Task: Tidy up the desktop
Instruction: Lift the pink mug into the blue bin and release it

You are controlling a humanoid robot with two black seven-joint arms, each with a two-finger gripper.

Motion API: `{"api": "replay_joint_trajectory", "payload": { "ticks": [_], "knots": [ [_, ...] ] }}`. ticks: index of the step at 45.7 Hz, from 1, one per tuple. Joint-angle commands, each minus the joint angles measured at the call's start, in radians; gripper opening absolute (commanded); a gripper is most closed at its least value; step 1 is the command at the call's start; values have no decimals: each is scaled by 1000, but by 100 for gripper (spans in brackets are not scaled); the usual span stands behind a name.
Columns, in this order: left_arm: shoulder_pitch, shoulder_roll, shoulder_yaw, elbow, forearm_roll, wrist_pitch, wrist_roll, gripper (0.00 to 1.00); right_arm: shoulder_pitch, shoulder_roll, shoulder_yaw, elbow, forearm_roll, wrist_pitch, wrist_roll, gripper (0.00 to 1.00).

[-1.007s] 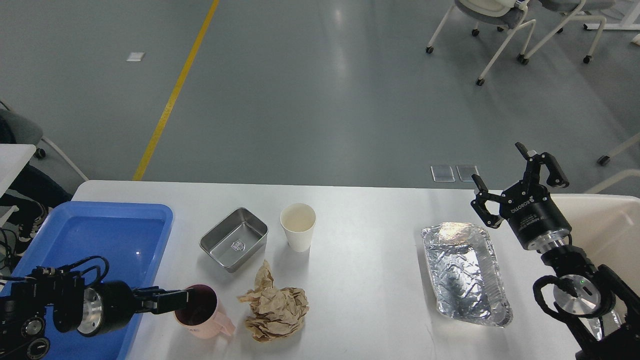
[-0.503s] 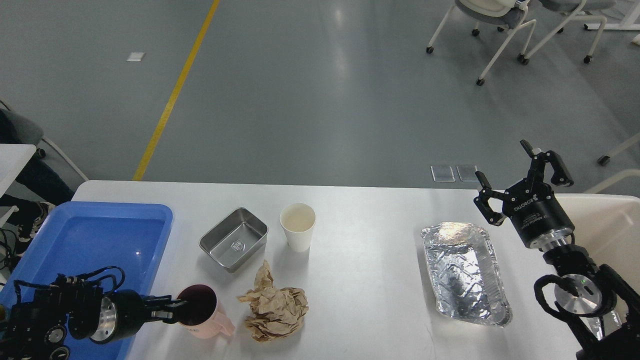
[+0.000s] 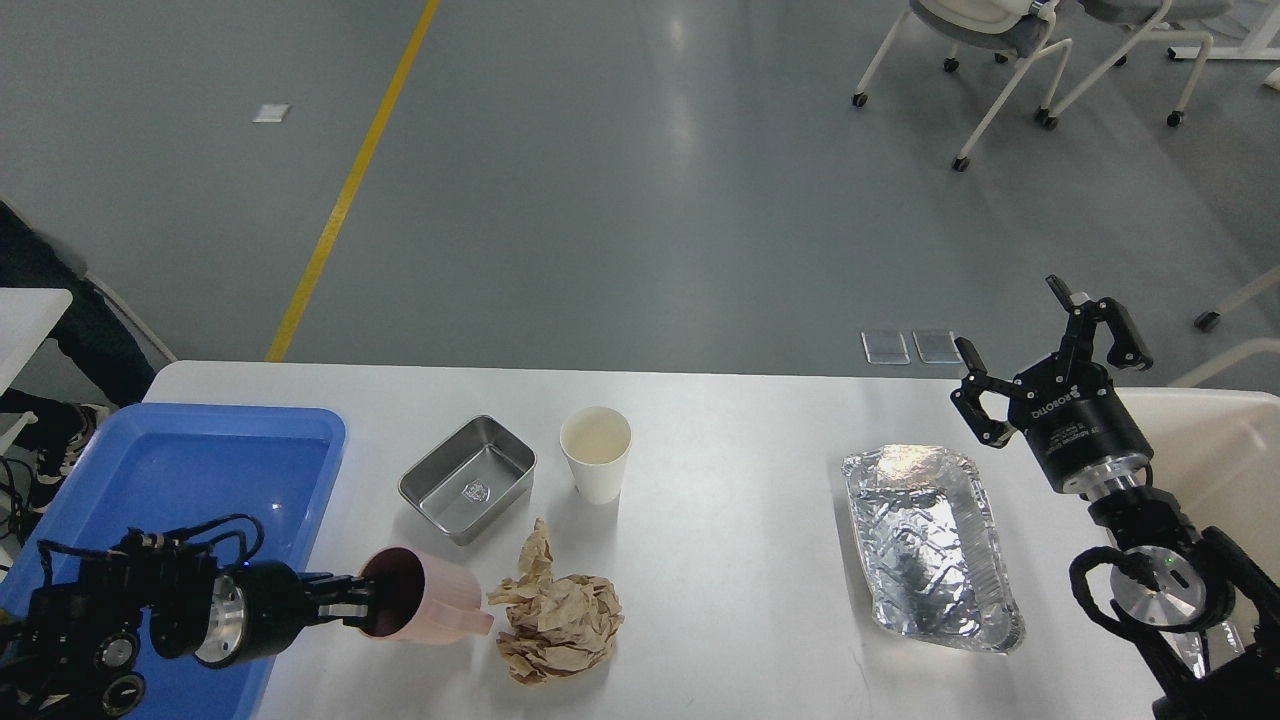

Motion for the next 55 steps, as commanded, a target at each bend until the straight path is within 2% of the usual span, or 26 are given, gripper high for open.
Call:
{"api": "replay_joint_trajectory", "payload": {
  "ticks": [1, 6, 11, 14, 18, 23, 28, 43, 55],
  "knots": [
    [-58, 144, -37, -99, -46, -45, -12, 0, 3, 0, 0, 1, 0, 0, 0, 100],
    [-124, 291, -100, -129, -161, -131, -28, 0, 6, 0, 0, 6, 0, 0, 0, 100],
    [-241, 411, -142, -129, -221, -260, -72, 0, 9, 1, 0, 10, -2, 0, 0, 100],
    [-296, 466, -154, -130, -234, -313, -80, 0, 9, 3, -2, 17, -2, 0, 0, 100],
    [-347, 505, -155, -129, -245, -358, -80, 0, 9, 4, -3, 21, -2, 0, 0, 100],
    [-347, 534, -139, -126, -247, -361, -80, 0, 9, 1, -3, 21, -2, 0, 0, 100],
    [-306, 525, -64, -84, -244, -315, -71, 0, 8, -3, -3, 21, -2, 0, 0, 100],
    [-263, 442, 393, 89, -233, 77, -71, 0, 11, 1, -3, 23, -2, 0, 0, 100],
    [-243, 370, 565, 130, -241, 239, -69, 1, 11, 0, -3, 21, -2, 0, 0, 100]
  ]
}}
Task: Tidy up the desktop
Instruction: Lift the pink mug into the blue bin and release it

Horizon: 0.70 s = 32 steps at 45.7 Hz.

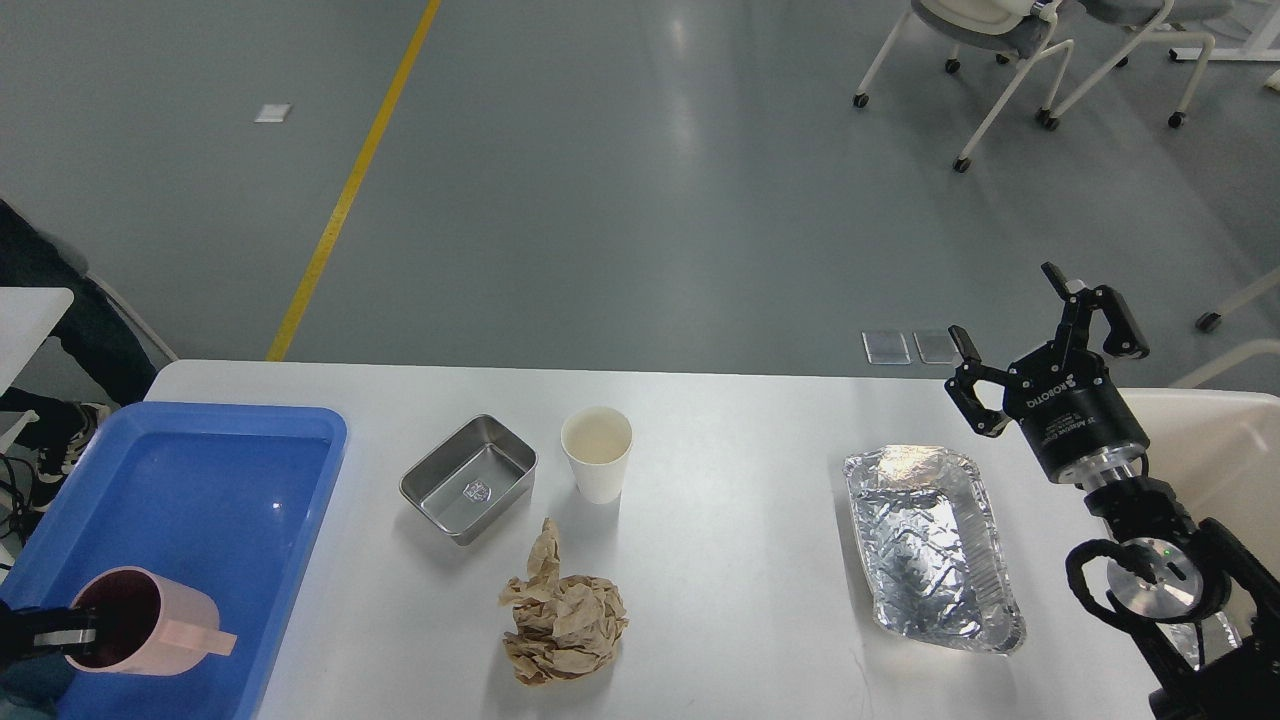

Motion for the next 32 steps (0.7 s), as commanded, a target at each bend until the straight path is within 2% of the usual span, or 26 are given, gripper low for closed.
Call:
{"api": "replay_joint_trajectory", "payload": {
  "ticks": [1, 10, 14, 19, 21, 26, 32],
  "knots": [
    [23, -28, 53, 18, -1, 64, 1, 1, 0, -2, 1, -2, 0, 0, 0, 100],
    [62, -74, 54, 66, 2, 79, 2, 4, 0, -3, 4, -2, 0, 0, 0, 100],
    [66, -78, 54, 69, -2, 98, 10, 23, -2, -5, 4, -2, 0, 0, 0, 100],
    [66, -78, 50, 67, -2, 112, 8, 69, -2, -3, 4, -2, 0, 0, 0, 100],
    [66, -78, 47, 66, -4, 112, 4, 80, -2, -3, 4, -2, 0, 0, 0, 100],
    [65, -77, 47, 58, -4, 110, -4, 89, -2, -3, 4, -2, 0, -1, 0, 100],
    [62, -68, 45, 43, -2, 110, -9, 93, -2, -3, 4, -3, 0, 0, 0, 100]
  ]
}}
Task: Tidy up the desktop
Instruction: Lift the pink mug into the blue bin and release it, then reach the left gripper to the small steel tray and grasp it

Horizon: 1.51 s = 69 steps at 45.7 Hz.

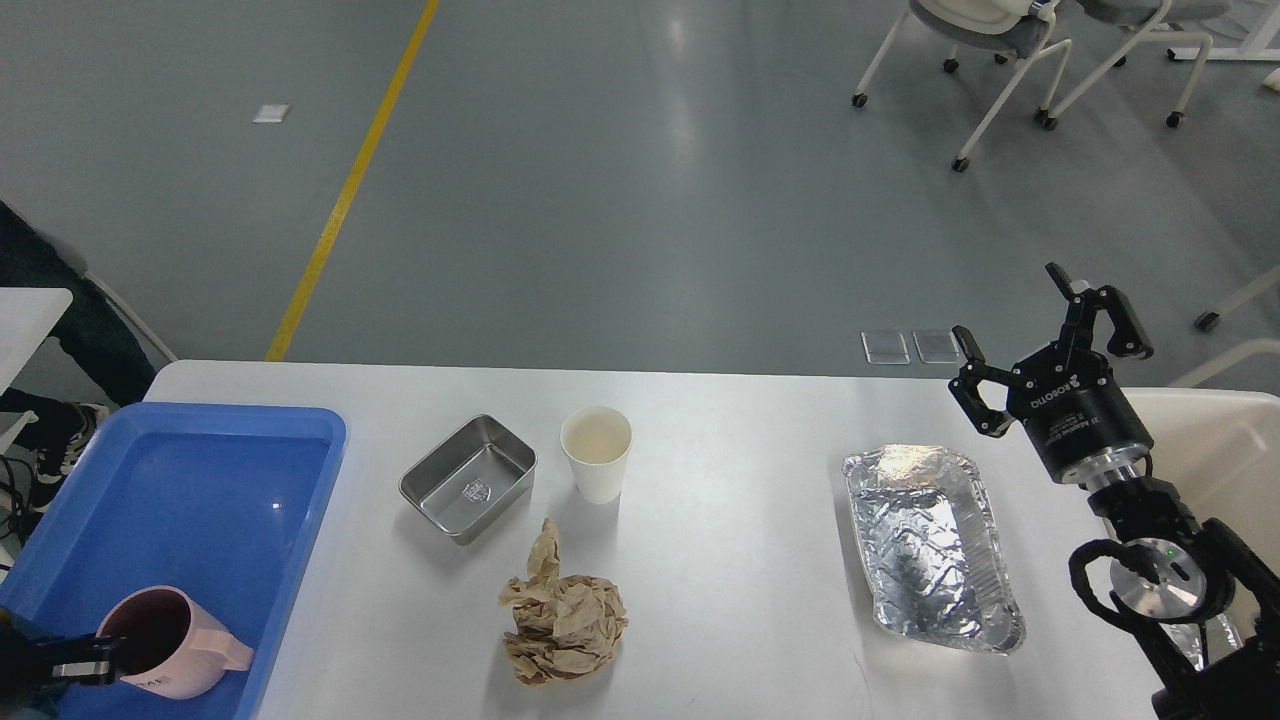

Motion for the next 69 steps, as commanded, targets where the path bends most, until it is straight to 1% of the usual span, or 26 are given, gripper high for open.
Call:
{"api": "replay_joint_trajectory", "payload": {
  "ticks": [1, 4, 7, 10, 14, 20, 23, 27, 30, 36, 45, 51, 54, 63, 69],
  "knots": [
    [-4, 10, -1, -21, 1, -1, -5, 93, 0, 0, 0, -1, 0, 0, 0, 100],
    [-10, 19, -8, -54, 1, -1, -16, 94, 0, 0, 0, -1, 0, 0, 0, 100],
    [-13, 51, -33, -95, 3, -1, -45, 94, 2, 0, 0, -1, 0, -1, 0, 100],
    [-15, 98, -73, -159, 3, -2, -65, 94, 2, 0, 0, 1, 0, 0, 0, 100],
    [-22, 152, -134, -219, 3, -2, -67, 94, 2, -1, 0, 1, 0, 0, 0, 100],
    [-42, 239, -228, -265, 3, -11, -74, 94, 2, -1, 0, 1, 0, 0, 0, 100],
    [-55, 279, -260, -284, 4, -13, -99, 94, 2, -1, 0, 1, 0, 0, 0, 100],
    [-87, 333, -289, -310, 4, -16, -145, 94, 2, -1, 0, 1, 0, 0, 0, 100],
    [-117, 364, -295, -327, 4, -33, -162, 94, 2, -1, 0, 1, 0, 0, 0, 100],
    [-183, 404, -300, -356, 3, -110, -162, 94, 2, -1, -2, -1, 0, 0, 0, 100],
    [-260, 405, -298, -356, 3, -128, -160, 94, 2, -1, -3, -1, 0, 2, 0, 100],
    [-291, 388, -298, -341, 3, -140, -151, 94, 2, -1, -3, -1, -2, 2, 0, 100],
    [-292, 337, -298, -292, 3, -139, -149, 94, 0, -1, -3, -1, 0, 2, 0, 100],
    [-292, -16, -288, -20, 17, -140, -145, 94, -9, -3, 0, 1, 0, 2, 0, 100],
    [-292, -240, -262, 167, 58, -149, -149, 94, -11, -21, 0, -1, 0, 0, 0, 100]
  ]
}}
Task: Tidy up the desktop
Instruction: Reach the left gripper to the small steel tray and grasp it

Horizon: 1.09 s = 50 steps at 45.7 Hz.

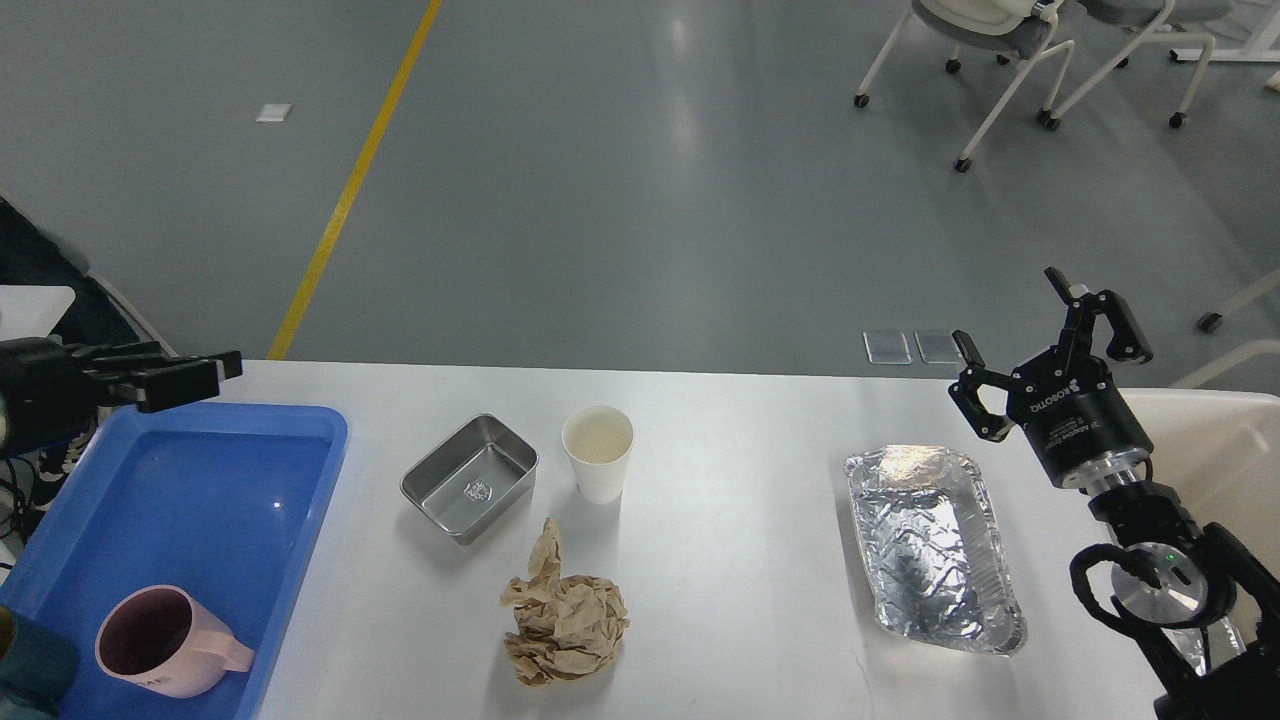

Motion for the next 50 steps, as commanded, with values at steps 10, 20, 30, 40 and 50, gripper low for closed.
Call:
{"api": "replay_joint_trajectory", "payload": {
  "ticks": [10, 20, 30, 40, 50],
  "knots": [
    [-3, -505, 118, 456, 125, -13, -9, 94, -10, -29, 7, -3, -1, -2, 0, 100],
    [-3, -678, 173, 628, 125, -10, -13, 93, -13, -29, 14, -5, -1, -2, 0, 100],
    [-3, -775, 216, 705, 125, 1, -13, 90, -15, -40, 29, -3, -1, 0, 0, 100],
    [-5, -803, 342, 725, 125, 78, -12, 80, -30, -55, 56, -3, 0, 6, 2, 100],
    [-5, -836, 351, 797, 116, 79, 0, 37, -38, -63, 66, -3, 0, 7, 2, 100]
  ]
}}
